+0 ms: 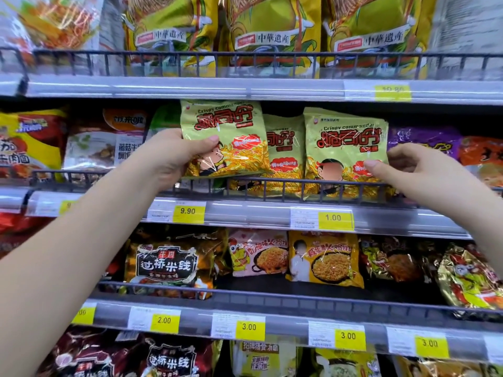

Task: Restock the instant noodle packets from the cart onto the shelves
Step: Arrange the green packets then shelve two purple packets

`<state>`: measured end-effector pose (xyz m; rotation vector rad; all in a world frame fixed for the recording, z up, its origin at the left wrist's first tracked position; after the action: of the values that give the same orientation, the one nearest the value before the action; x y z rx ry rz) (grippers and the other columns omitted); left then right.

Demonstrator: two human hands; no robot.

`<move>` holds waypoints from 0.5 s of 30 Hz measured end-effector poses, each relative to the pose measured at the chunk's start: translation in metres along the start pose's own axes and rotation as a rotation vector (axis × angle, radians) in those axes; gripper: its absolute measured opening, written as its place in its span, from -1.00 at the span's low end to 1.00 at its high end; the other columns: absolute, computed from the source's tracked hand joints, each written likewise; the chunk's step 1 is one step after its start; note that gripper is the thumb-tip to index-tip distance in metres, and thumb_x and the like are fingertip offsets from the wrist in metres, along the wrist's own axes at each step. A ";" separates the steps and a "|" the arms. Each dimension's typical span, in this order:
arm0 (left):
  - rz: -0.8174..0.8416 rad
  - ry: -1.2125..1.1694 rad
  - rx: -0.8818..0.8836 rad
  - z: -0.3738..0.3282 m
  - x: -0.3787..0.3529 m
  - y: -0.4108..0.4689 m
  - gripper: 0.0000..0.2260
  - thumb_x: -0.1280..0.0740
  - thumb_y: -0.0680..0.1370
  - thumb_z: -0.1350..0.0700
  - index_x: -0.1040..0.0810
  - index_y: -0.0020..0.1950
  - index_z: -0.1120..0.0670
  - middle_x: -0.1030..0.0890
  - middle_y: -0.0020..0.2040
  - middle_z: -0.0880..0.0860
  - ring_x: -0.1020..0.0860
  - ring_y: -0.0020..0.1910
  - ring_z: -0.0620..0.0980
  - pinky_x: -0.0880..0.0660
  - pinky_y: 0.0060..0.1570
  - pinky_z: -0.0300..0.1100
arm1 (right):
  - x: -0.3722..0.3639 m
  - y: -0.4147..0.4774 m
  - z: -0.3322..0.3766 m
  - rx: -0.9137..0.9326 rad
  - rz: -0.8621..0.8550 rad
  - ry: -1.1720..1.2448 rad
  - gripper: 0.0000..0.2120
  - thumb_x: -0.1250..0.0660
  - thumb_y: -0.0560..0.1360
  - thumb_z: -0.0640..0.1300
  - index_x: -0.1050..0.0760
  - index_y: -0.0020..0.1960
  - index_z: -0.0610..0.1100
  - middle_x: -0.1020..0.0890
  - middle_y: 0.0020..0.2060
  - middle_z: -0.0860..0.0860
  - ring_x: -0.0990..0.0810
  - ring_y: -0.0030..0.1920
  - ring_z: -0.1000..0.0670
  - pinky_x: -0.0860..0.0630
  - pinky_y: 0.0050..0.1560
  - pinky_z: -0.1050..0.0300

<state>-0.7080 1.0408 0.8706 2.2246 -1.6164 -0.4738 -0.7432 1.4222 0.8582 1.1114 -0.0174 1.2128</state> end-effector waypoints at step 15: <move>-0.037 0.430 -0.204 -0.007 -0.029 0.001 -0.73 -0.55 0.47 0.05 -0.62 0.11 0.07 -0.71 -0.03 -0.03 -0.68 -0.06 -0.11 -0.61 0.04 -0.21 | 0.001 -0.004 0.001 -0.027 0.009 0.029 -0.58 -0.36 0.48 0.31 -0.51 0.17 0.05 -0.62 0.04 0.06 -0.60 0.08 -0.01 -0.45 0.01 0.07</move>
<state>-0.7139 1.0688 0.8793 2.0325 -1.2483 -0.1441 -0.7396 1.4227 0.8562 1.0708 -0.0172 1.2335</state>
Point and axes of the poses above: each hand's wrist, its own y-axis towards the middle knuckle, its own x-axis out of the back of the hand, z = x × y, the point moved 6 cm from there along y, towards the middle knuckle
